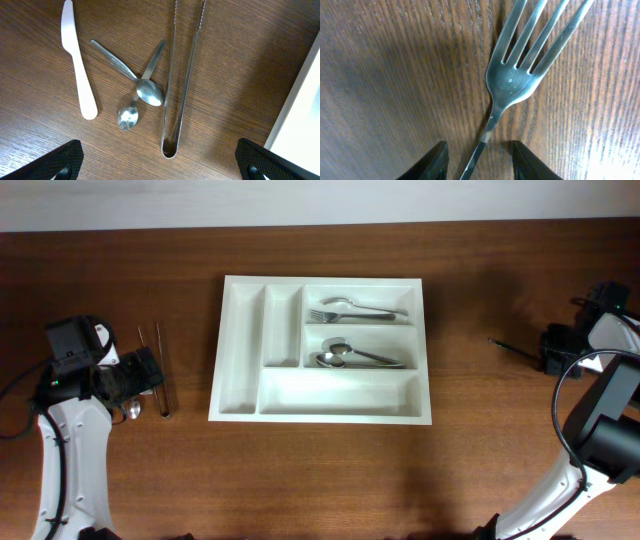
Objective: Pack container
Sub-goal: 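Grasp the metal fork with the right gripper and lift it, then lower the fork into the upper right compartment and open the right gripper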
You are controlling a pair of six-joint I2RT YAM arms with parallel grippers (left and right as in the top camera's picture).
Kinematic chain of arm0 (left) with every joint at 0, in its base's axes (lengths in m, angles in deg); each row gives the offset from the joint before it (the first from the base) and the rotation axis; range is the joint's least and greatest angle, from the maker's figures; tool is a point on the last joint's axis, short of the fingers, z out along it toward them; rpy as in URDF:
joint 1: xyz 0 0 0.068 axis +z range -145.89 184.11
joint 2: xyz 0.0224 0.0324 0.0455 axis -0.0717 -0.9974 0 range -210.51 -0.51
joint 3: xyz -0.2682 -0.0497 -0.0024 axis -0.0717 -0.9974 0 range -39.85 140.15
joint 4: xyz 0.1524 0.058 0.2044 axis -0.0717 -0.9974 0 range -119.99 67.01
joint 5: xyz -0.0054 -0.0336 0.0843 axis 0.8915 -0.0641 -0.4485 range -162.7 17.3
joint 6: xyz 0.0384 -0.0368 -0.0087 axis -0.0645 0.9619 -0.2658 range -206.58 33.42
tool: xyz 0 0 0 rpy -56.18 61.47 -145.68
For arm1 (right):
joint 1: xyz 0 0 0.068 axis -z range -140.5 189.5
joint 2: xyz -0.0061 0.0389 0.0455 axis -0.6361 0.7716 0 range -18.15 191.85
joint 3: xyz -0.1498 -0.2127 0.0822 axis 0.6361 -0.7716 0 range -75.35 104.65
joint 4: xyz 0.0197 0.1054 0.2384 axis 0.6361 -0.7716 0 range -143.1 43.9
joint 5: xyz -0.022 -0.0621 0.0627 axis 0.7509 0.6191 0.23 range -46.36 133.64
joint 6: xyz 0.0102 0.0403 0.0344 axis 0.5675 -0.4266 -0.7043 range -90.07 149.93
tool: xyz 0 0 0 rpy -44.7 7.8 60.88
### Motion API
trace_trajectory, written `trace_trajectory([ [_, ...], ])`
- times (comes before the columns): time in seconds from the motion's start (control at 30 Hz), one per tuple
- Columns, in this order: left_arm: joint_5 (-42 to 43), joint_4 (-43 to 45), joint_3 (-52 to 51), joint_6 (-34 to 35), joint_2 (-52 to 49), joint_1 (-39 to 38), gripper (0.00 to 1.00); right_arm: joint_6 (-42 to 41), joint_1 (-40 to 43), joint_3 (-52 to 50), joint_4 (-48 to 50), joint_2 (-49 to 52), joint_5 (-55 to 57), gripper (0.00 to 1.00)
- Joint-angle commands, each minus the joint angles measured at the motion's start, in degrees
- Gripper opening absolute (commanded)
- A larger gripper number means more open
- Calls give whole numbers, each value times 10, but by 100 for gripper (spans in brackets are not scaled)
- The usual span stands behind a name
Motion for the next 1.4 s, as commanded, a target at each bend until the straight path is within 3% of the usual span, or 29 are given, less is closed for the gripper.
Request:
trace_trajectory([
  [0.0, 6, 2, 10, -7, -2, 3, 99, -5, -3, -7, -15, 36, 1, 28],
  [0.1, 6, 2, 10, -7, -2, 3, 99, -5, -3, -8, -20, 38, 1, 22],
  [0.27, 6, 2, 10, -7, -2, 3, 99, 9, -3, -8, -31, 38, 1, 4],
  [0.53, 6, 2, 10, -7, -2, 3, 99, 121, -3, -7, -36, 38, -2, 4],
  [0.93, 6, 2, 10, -7, -2, 3, 99, 386, -28, -6, -21, -60, 4, 4],
  [1.2, 6, 2, 10, -7, -2, 3, 99, 490, -94, -6, -9, -129, 38, 4],
  [1.37, 6, 2, 10, -7, -2, 3, 99, 635, -169, -4, 1, -161, 20, 4],
])
